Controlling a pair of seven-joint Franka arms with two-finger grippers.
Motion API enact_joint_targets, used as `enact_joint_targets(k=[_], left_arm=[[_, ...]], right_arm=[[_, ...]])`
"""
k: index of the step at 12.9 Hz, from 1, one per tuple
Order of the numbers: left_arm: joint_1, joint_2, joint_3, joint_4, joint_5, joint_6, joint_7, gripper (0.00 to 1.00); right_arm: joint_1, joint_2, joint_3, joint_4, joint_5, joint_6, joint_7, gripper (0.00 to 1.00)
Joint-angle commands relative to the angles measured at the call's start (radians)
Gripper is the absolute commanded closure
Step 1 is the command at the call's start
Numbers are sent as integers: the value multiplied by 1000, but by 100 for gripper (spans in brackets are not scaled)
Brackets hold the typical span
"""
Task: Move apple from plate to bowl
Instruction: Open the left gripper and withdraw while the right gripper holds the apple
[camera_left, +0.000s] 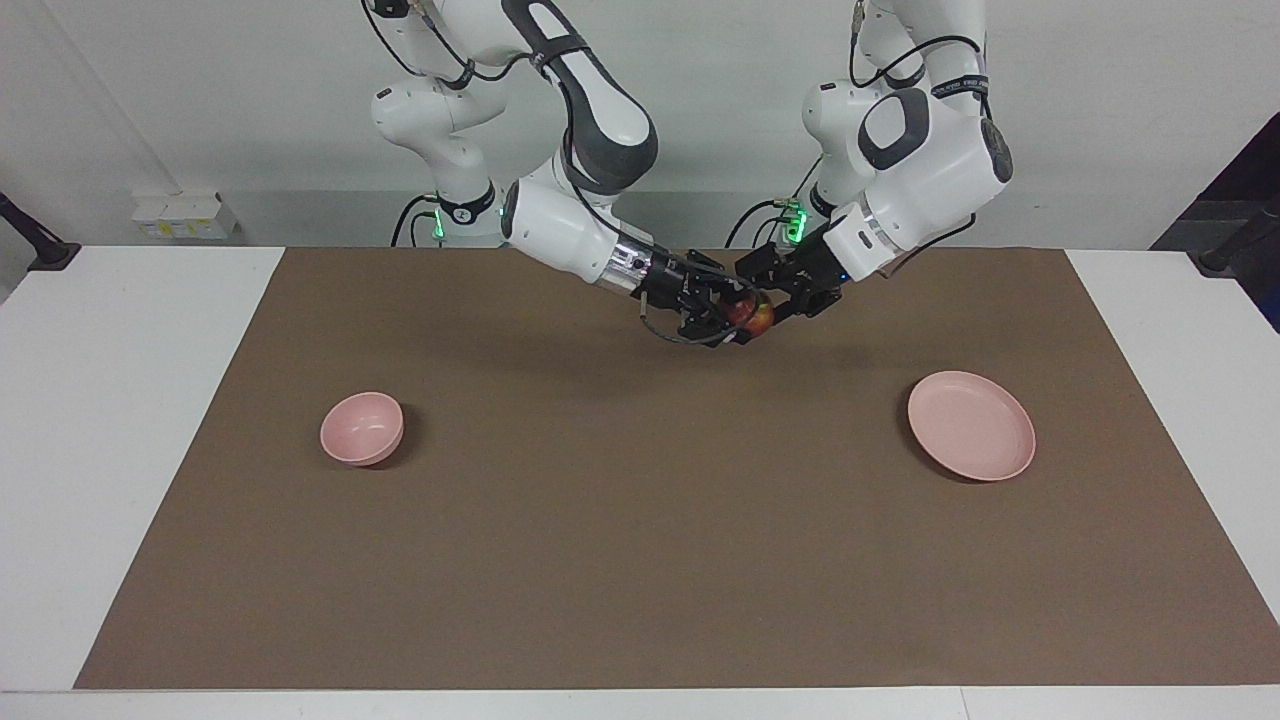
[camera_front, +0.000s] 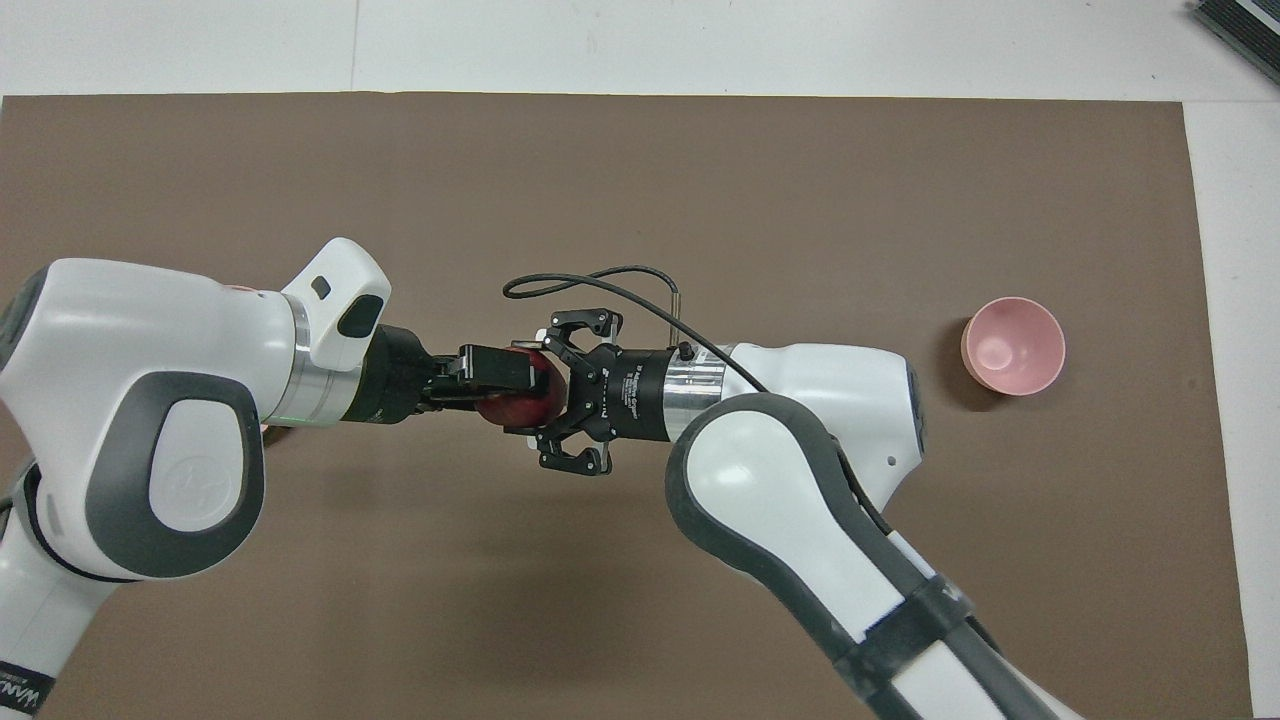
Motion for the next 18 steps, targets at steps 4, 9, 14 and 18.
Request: enact_joint_targets(k=[4, 9, 14, 18], left_arm=[[-1, -8, 12, 13, 78, -31, -15, 0], [44, -5, 20, 13, 333, -38, -7, 0], [177, -2, 20, 10, 453, -35, 172, 0], [289, 4, 20, 13, 549, -20, 382, 0]], right_arm=[[-18, -46, 2, -32, -70, 6, -15, 100], [-74, -92, -6, -36, -371, -79, 92, 100], [-206, -113, -6, 41, -699, -366, 140, 100], [-318, -125, -6, 69, -825, -513, 64, 100]])
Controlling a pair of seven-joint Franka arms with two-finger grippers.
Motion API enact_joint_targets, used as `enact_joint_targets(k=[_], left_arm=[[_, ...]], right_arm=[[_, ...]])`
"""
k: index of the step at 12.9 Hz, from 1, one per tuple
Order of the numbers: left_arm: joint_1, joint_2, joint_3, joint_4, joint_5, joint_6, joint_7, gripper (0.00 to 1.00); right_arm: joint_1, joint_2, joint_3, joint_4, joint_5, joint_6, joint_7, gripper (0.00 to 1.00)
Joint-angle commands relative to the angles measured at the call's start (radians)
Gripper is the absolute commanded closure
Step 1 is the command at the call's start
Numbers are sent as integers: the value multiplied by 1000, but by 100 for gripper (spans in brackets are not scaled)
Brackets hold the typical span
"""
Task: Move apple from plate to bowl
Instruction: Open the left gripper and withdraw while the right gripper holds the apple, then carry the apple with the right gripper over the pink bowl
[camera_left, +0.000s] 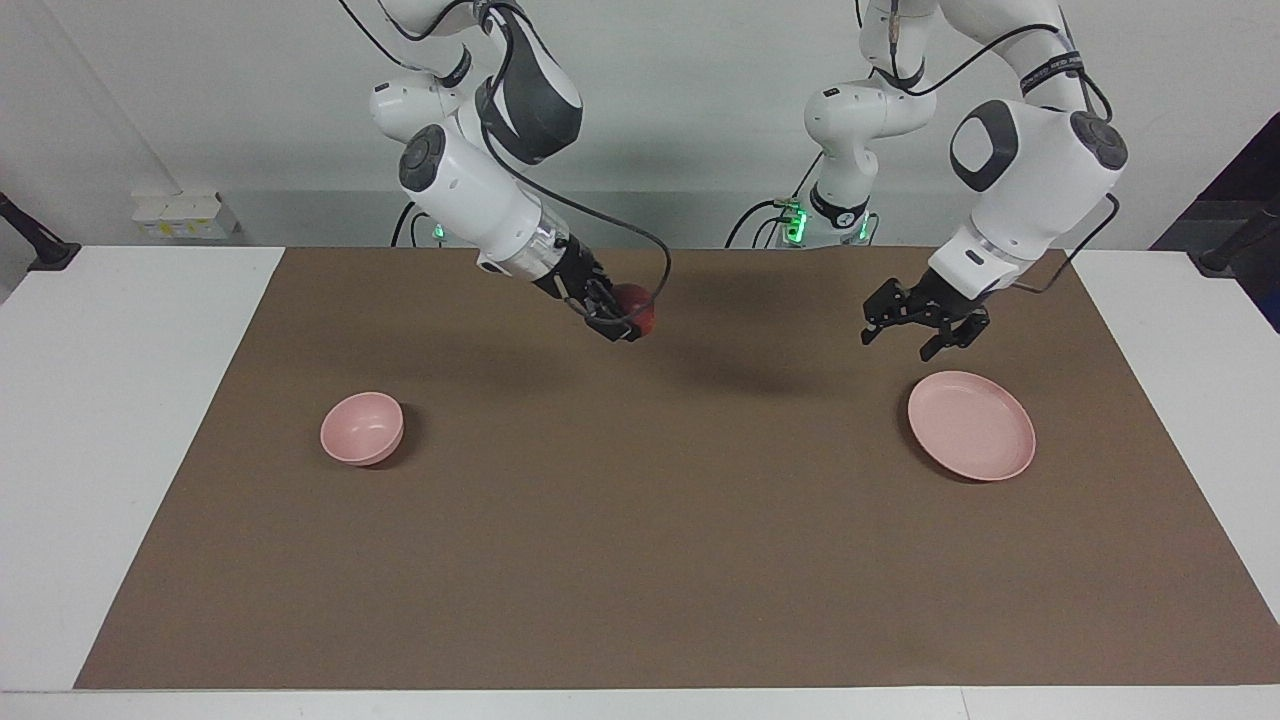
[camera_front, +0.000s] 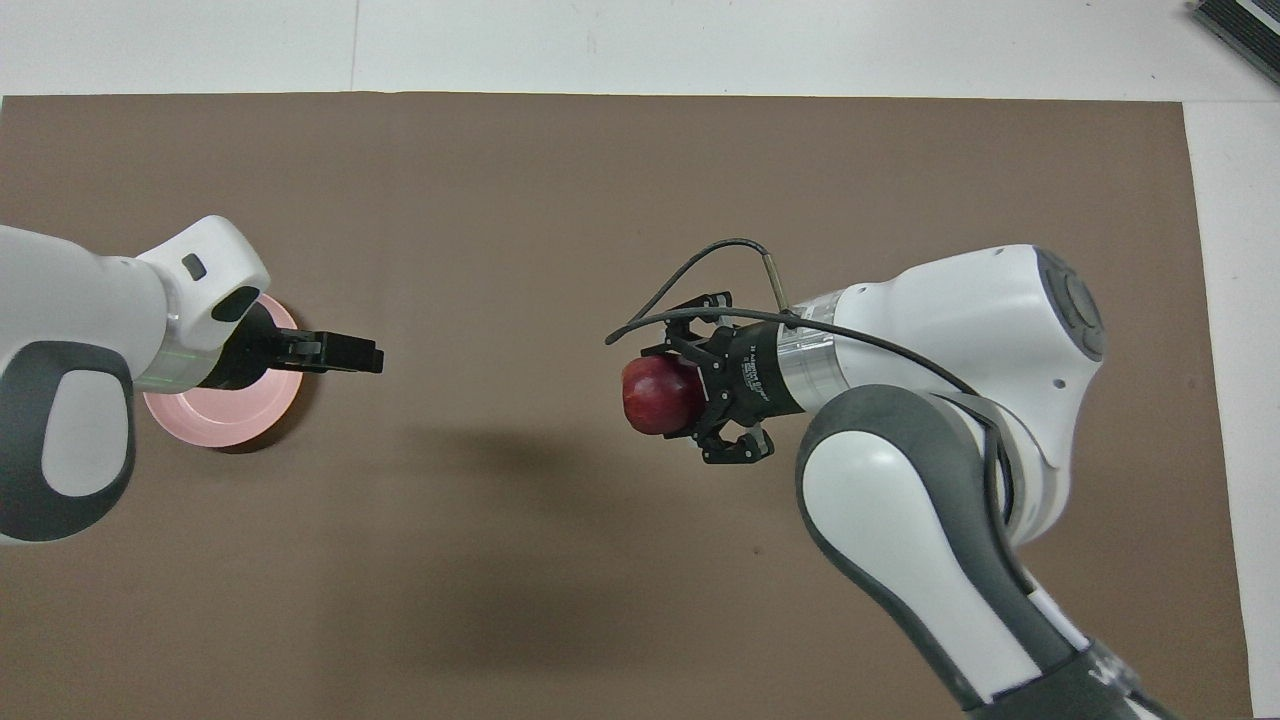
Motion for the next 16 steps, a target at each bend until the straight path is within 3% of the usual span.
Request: enact_joint_targets(k=[1, 5, 10, 13, 16], left_arm=[[43, -3, -9, -3, 87, 7, 94, 0], [50, 28, -9, 108, 176, -22, 87, 0], [50, 25, -8, 252, 188, -181, 84, 0], [46, 22, -8, 324, 237, -247, 82, 0], [46, 9, -8, 349, 237, -292, 82, 0]], right_arm=[[-91, -12, 8, 14, -62, -101, -95, 100], [-228, -12, 8, 14, -163, -187, -332, 100], [-363, -11, 8, -3, -350, -163, -681, 100], [-412, -9, 9, -35, -487, -45, -852, 100], [-414, -11, 9, -88, -620, 108, -883, 100]])
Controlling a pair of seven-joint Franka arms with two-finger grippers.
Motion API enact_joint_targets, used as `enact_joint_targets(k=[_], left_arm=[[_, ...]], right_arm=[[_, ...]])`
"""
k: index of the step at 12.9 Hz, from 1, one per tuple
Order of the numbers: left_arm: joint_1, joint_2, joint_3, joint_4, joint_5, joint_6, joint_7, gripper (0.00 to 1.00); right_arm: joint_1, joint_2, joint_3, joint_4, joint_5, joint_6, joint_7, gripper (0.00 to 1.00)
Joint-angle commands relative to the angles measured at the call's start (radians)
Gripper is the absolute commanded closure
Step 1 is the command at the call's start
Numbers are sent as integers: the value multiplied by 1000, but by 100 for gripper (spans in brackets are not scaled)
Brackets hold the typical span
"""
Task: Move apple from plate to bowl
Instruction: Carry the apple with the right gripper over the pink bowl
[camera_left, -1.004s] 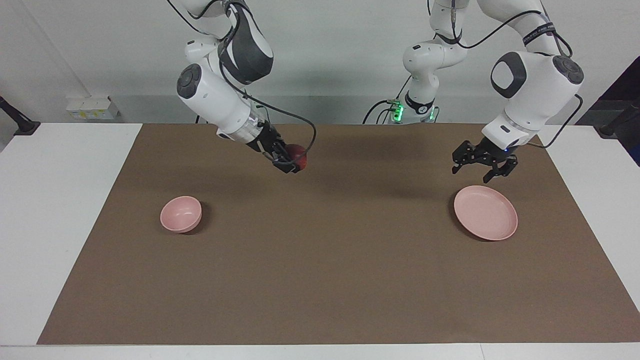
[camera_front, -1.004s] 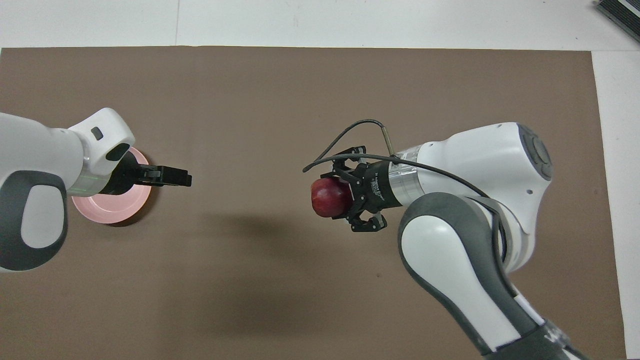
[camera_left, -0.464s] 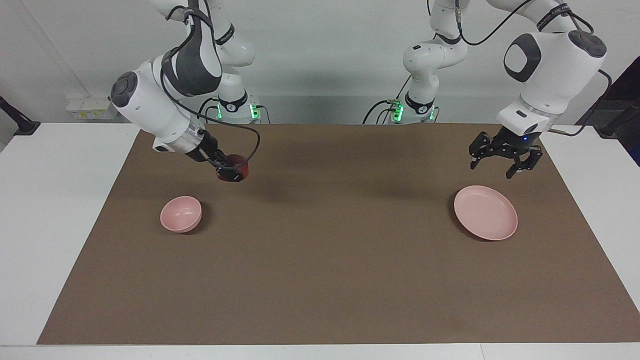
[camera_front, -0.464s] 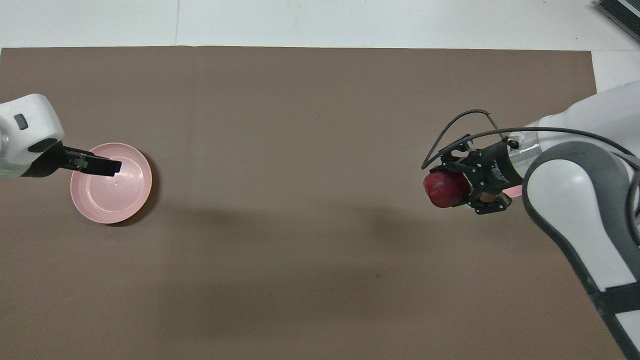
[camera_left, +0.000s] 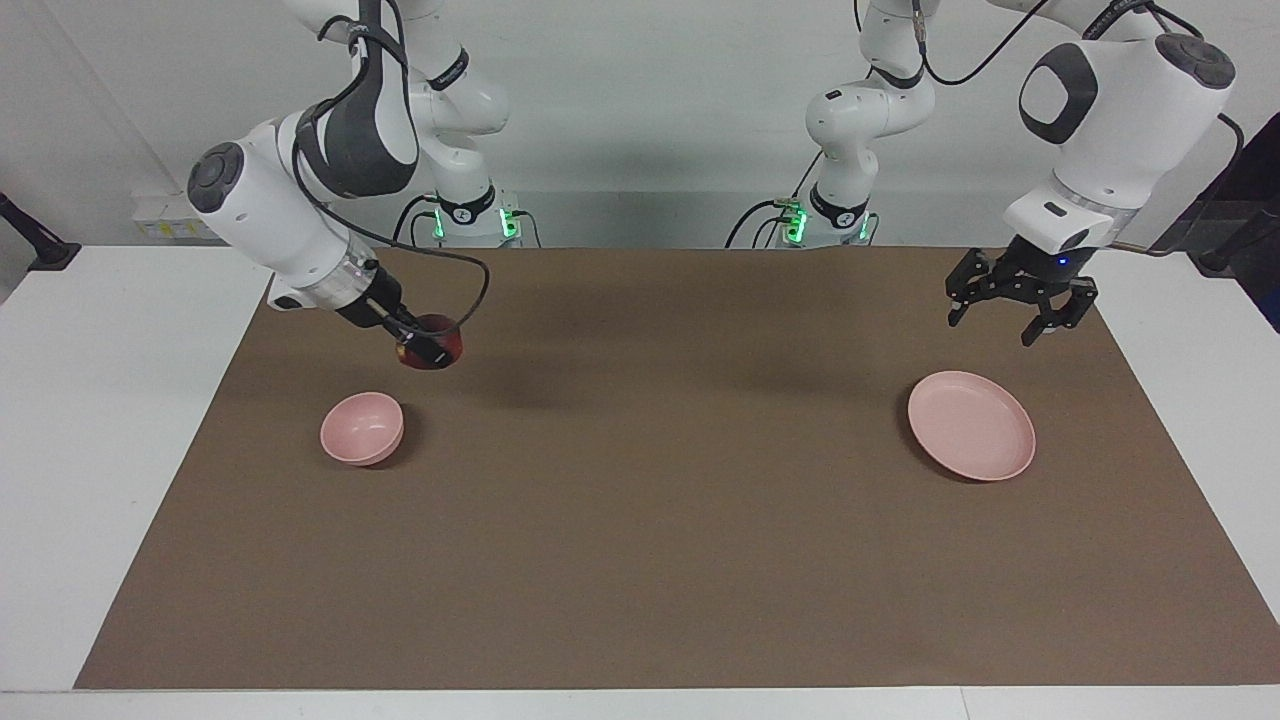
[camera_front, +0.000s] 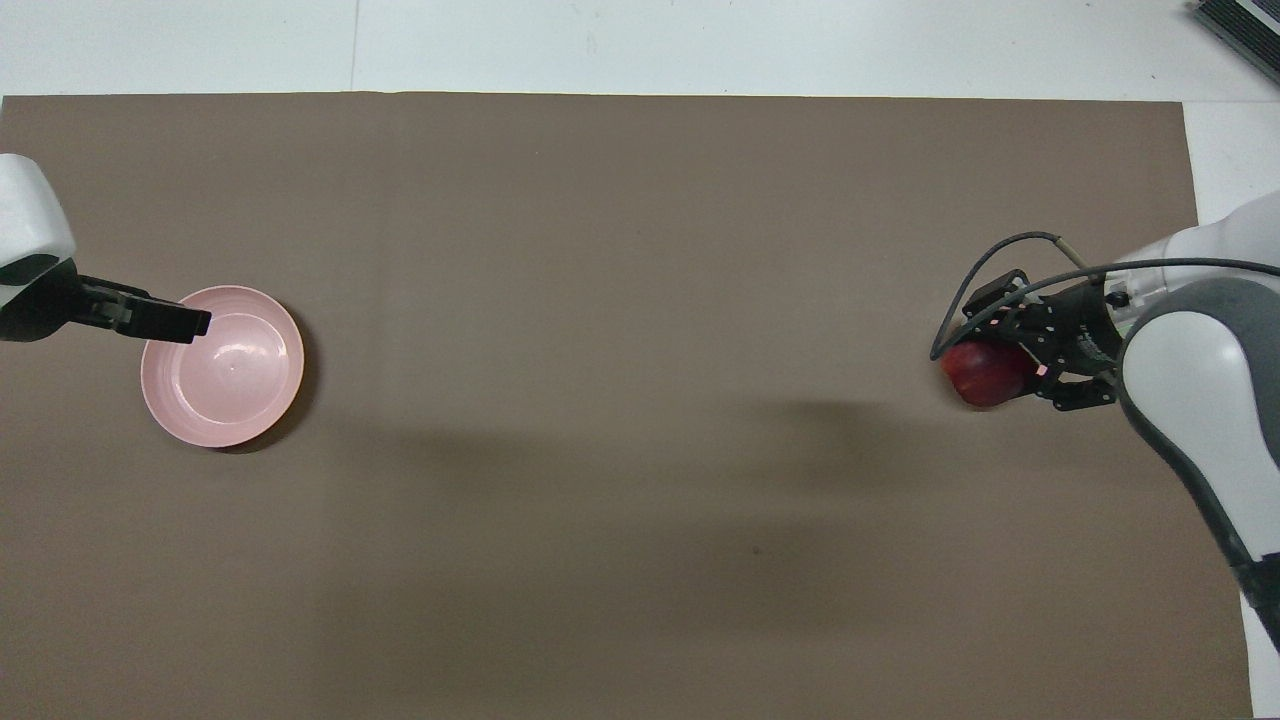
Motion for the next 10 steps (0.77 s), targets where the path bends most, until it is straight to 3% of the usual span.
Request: enact_joint_targets(k=[1, 6, 8, 10], left_arm=[[4, -5, -8, 47, 23, -69, -2, 0], [-5, -7, 3, 84, 20, -152, -3, 0], [-108, -11, 117, 84, 21, -169, -3, 0], [-240, -15, 260, 84, 21, -172, -3, 0]], right_arm=[[-6, -15, 14, -41, -109, 83, -26, 100], [0, -29, 14, -203, -274, 325, 36, 100], [-7, -22, 14, -275, -329, 436, 90, 100], [-10, -22, 14, -300, -332, 455, 96, 100]])
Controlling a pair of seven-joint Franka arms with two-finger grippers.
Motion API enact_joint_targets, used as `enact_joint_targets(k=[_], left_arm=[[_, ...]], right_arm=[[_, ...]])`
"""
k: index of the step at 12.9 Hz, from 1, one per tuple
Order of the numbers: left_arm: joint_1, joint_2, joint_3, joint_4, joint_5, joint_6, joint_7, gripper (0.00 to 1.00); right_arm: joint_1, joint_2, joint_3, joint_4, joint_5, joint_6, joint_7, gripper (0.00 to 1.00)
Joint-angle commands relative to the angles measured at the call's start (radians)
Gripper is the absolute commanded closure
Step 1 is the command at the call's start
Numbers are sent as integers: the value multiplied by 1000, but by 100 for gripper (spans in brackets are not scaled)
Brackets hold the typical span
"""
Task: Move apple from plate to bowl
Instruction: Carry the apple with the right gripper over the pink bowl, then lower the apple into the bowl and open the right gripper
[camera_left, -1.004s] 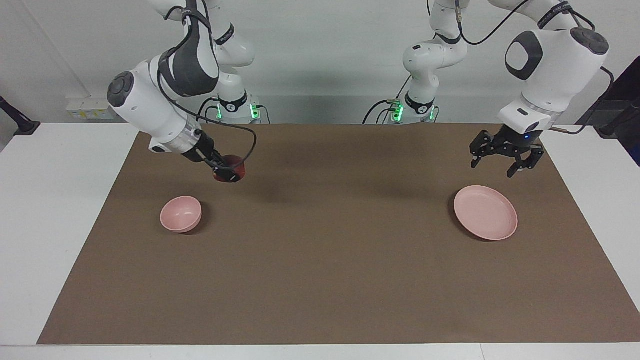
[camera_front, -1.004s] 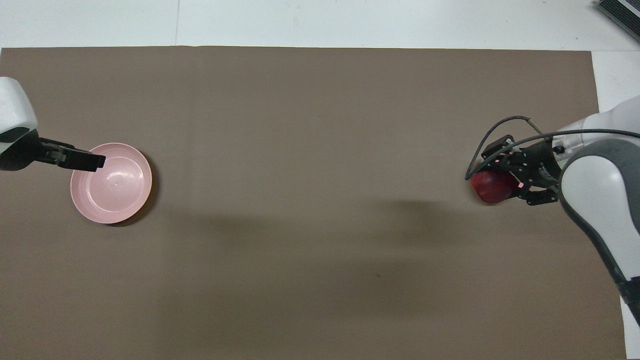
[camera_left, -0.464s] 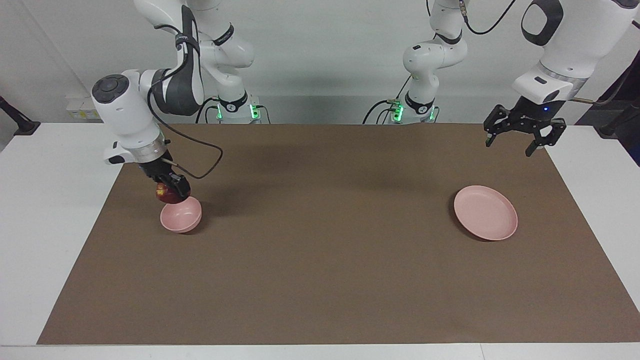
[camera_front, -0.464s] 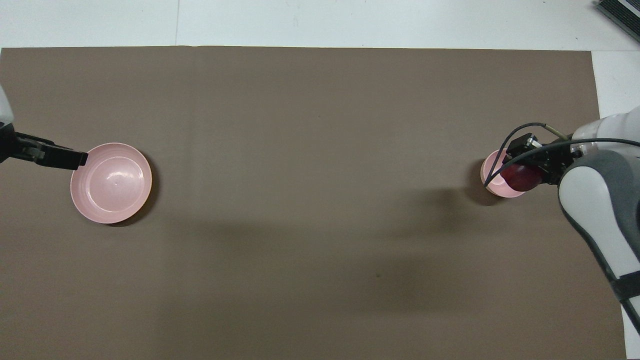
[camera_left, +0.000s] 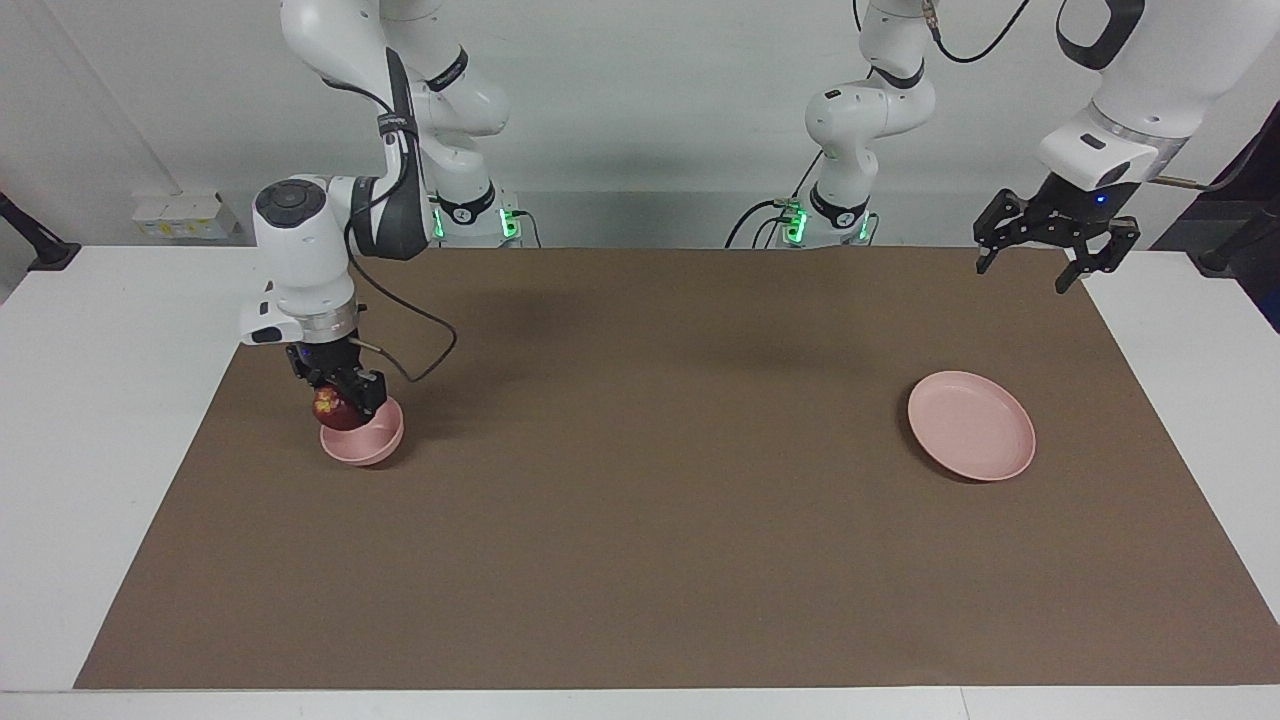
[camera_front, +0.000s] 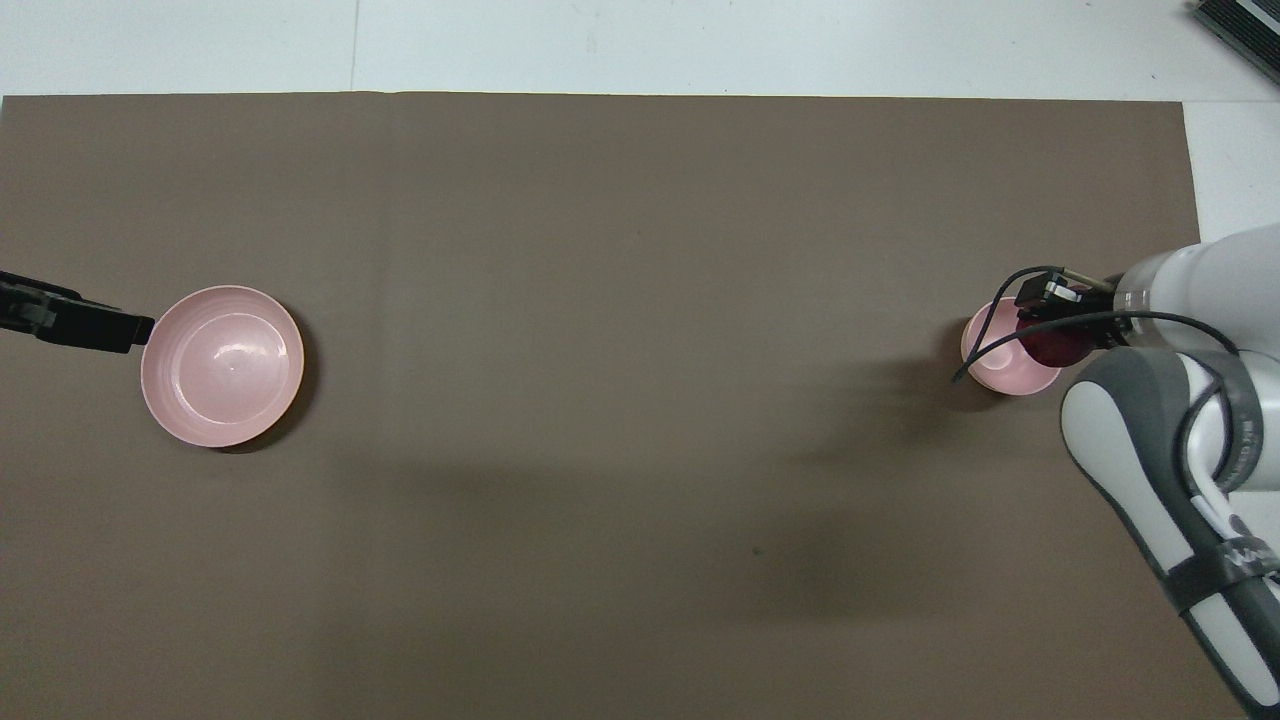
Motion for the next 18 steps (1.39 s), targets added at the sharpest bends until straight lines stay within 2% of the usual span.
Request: enact_joint_targets(k=[1, 4, 6, 8, 10, 13, 14, 15, 16, 18], left_arm=[[-178, -7, 188, 14, 21, -27, -3, 0], [-286, -7, 305, 18, 13, -48, -4, 0], [-279, 9, 308, 73, 4, -105, -6, 0], [-279, 46, 305, 141, 5, -149, -10, 0], [-286, 46, 304, 155, 7, -165, -61, 0], [-286, 37, 299, 155, 10, -192, -121, 0], [-285, 37, 296, 155, 15, -197, -130, 0], [-285, 37, 296, 155, 15, -197, -138, 0], [-285, 37, 296, 155, 16, -196, -139, 0], [-286, 40, 299, 155, 24, -197, -142, 0]], right_arm=[[-19, -27, 8, -65, -35, 70, 38, 100], [-39, -4, 6, -113, -36, 171, 42, 100], [-44, 6, 6, -119, -67, 211, 48, 100], [-44, 7, 6, -119, -165, 236, 113, 100], [-44, 7, 6, -119, -278, 237, 193, 100], [-35, 23, 9, -118, -322, 236, 281, 100], [-34, 23, 10, -118, -320, 230, 281, 71], [-41, 25, 11, -116, -322, 227, 282, 22], [-41, 23, 11, -116, -320, 224, 284, 0], [-36, 11, 13, -106, -317, 189, 279, 0]])
